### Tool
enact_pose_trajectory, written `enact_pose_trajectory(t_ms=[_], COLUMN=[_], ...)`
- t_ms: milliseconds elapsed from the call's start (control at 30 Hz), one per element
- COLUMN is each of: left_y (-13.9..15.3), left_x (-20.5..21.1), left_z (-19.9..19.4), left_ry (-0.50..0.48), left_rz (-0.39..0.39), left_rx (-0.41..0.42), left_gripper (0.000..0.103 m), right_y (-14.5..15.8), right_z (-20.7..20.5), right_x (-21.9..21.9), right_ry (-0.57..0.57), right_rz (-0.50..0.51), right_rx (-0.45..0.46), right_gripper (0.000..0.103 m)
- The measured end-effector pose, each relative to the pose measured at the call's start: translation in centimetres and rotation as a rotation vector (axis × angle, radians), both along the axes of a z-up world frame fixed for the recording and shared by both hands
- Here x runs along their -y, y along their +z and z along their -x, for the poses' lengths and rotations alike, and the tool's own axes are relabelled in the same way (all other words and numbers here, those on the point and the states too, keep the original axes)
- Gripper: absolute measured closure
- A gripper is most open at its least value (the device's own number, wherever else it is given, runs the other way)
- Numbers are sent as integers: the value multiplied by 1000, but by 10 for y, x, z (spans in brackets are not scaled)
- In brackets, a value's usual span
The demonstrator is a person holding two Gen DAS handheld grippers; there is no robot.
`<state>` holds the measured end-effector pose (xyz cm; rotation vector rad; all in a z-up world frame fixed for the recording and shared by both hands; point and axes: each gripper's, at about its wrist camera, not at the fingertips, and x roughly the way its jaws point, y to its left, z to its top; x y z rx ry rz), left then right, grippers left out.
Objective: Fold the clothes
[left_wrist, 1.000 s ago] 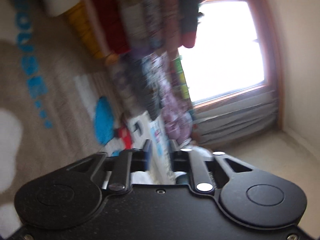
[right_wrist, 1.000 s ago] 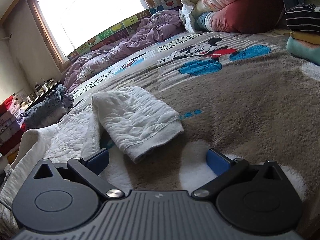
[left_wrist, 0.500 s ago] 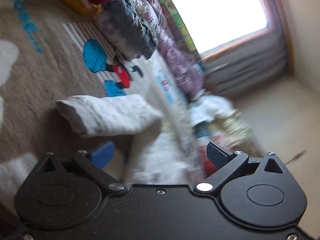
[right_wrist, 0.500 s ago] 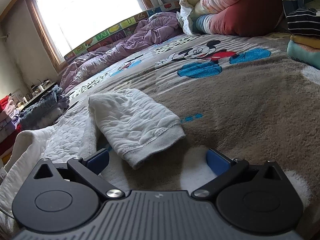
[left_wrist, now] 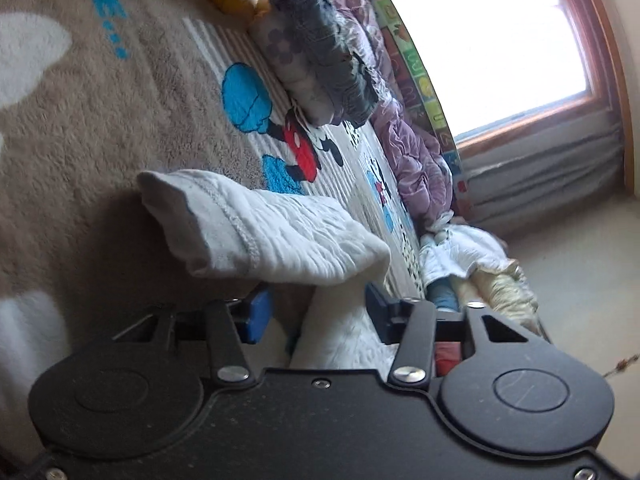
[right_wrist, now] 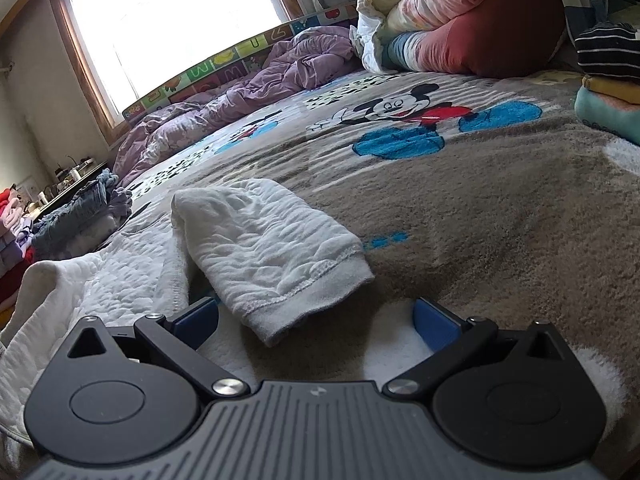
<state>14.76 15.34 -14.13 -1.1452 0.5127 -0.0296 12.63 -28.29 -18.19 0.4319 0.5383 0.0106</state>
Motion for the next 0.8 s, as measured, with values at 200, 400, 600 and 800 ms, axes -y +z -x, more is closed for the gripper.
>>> enact_pose_trajectory(t_ms=[200,400,600,800], left_y=[-9,-3,-14,-2], left_x=[-14,-26,-30,-29], left_z=[-19,-9,-20,-34], left_ry=[92,178,197,168], left_rz=[63,130,143,-48], left_rx=[-11,2,-59,-50], left_gripper=[75,30,57,92], right_y=[0,-1,-1,-1], right_z=[-3,-4,-6,-8], right_x=[-3,-4,-6,-7], right_ry=[10,32,44,35], right_rz=[27,53,78,83], right_rx=[2,8,14,14], right_gripper=[0,0,0,0])
